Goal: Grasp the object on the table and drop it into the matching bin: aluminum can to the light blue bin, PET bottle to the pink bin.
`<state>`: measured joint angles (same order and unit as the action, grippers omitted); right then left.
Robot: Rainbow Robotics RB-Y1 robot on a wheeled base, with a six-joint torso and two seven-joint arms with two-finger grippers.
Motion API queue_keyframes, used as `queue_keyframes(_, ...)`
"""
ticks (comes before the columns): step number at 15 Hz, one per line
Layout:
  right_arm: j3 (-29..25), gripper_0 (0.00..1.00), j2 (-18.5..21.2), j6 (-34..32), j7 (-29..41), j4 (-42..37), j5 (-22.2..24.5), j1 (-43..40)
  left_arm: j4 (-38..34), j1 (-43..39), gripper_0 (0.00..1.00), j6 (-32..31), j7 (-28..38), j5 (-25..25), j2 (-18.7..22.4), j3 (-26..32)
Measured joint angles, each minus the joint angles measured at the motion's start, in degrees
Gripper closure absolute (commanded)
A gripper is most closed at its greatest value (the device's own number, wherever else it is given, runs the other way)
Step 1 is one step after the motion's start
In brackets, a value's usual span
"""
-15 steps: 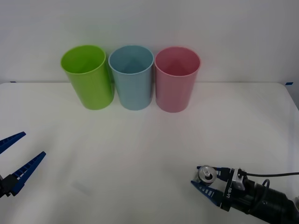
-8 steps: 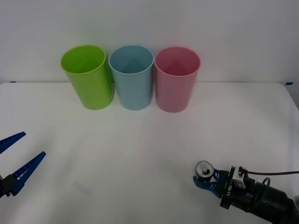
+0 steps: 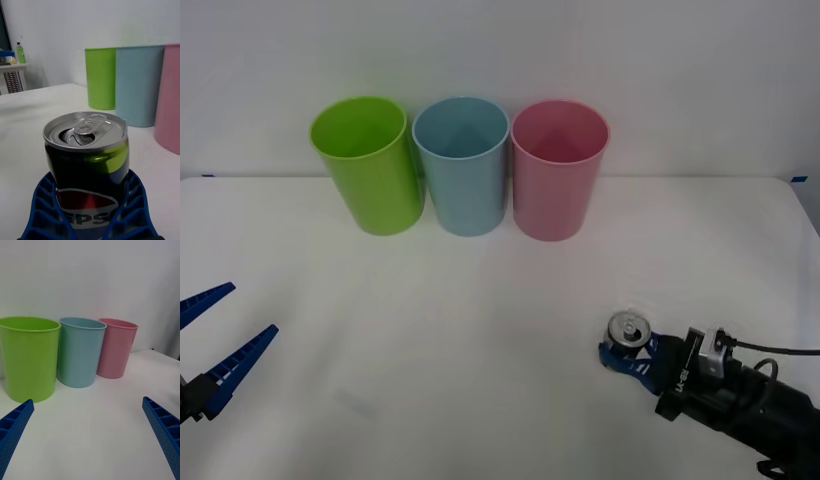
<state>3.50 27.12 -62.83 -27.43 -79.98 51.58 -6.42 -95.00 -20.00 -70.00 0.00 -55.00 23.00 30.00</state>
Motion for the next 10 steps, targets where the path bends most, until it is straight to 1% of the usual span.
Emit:
queue_keyframes(3, -0.2, 1.00, 1.4, 3.8, 2.9, -6.8, -2.7, -1.6, 0.0, 0.0, 0.00, 0.0, 0.0, 0.0, 0.0, 0.0)
queue_keyframes(6, -0.7, 1.00, 1.5, 6.6, 10.6, -14.2, -2.8, -1.9, 0.0, 0.0, 0.00, 0.0, 0.0, 0.0, 0.0, 0.0)
queue_keyframes(10, -0.8, 1.00, 1.9, 12.1, 17.5, -22.4, -2.7, -1.8, 0.0, 0.0, 0.00, 0.0, 0.0, 0.0, 0.0, 0.0)
